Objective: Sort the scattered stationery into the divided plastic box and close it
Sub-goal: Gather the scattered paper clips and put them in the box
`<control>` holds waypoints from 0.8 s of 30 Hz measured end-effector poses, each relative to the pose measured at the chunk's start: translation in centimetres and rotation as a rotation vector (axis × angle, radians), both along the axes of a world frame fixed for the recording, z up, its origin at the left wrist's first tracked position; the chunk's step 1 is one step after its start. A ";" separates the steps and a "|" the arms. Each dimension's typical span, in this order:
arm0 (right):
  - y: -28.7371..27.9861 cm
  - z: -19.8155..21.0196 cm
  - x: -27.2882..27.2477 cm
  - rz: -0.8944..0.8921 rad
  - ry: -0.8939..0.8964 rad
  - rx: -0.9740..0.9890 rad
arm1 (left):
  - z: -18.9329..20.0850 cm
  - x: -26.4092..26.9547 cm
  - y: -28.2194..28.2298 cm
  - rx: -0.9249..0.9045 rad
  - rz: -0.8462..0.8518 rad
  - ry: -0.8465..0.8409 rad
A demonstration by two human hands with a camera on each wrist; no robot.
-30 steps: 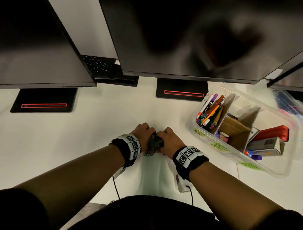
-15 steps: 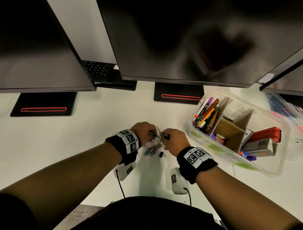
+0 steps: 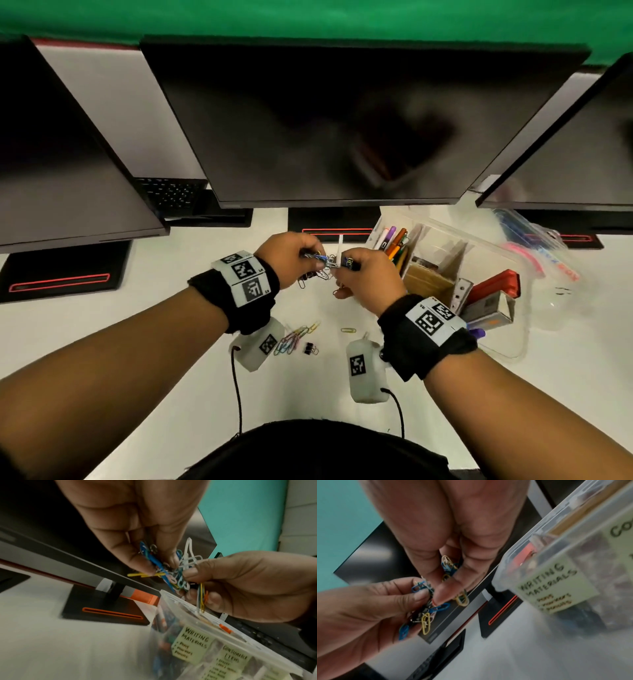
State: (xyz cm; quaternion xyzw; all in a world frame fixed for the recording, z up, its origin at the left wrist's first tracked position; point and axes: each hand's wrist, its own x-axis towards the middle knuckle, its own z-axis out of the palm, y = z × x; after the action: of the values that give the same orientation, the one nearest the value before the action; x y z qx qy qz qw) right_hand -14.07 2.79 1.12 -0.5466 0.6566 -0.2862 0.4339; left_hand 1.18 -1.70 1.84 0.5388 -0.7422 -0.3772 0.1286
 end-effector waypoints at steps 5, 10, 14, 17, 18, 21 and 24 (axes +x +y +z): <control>0.0 1.5 -4.5 -0.154 -0.061 -0.034 | 1.0 -5.3 -1.1 -0.038 -0.023 0.072; -0.8 2.2 -10.4 -0.327 -0.041 -0.050 | 0.5 -11.9 -3.0 -0.007 -0.044 0.172; -1.5 1.5 -14.0 -0.442 0.017 -0.054 | 0.0 -16.9 -3.6 -0.019 -0.038 0.165; -2.2 0.5 -15.2 -0.450 0.140 -0.020 | -0.5 -19.4 -3.3 0.024 -0.054 0.131; -2.4 0.2 -15.4 -0.417 0.205 0.017 | -0.6 -19.7 -3.2 0.055 -0.074 0.103; -2.9 -1.0 -15.9 -0.370 0.279 0.129 | -0.9 -19.8 -3.3 0.132 -0.120 0.041; -2.6 -1.4 -15.9 -0.365 0.293 0.140 | -1.0 -18.2 -3.4 0.225 -0.101 0.156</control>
State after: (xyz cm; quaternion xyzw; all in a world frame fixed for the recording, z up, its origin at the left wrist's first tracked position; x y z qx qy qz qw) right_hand -29.95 0.16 -0.25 -0.4232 0.8186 -0.2312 0.3119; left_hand -17.03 -5.09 0.81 0.4809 -0.7091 -0.5048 0.1055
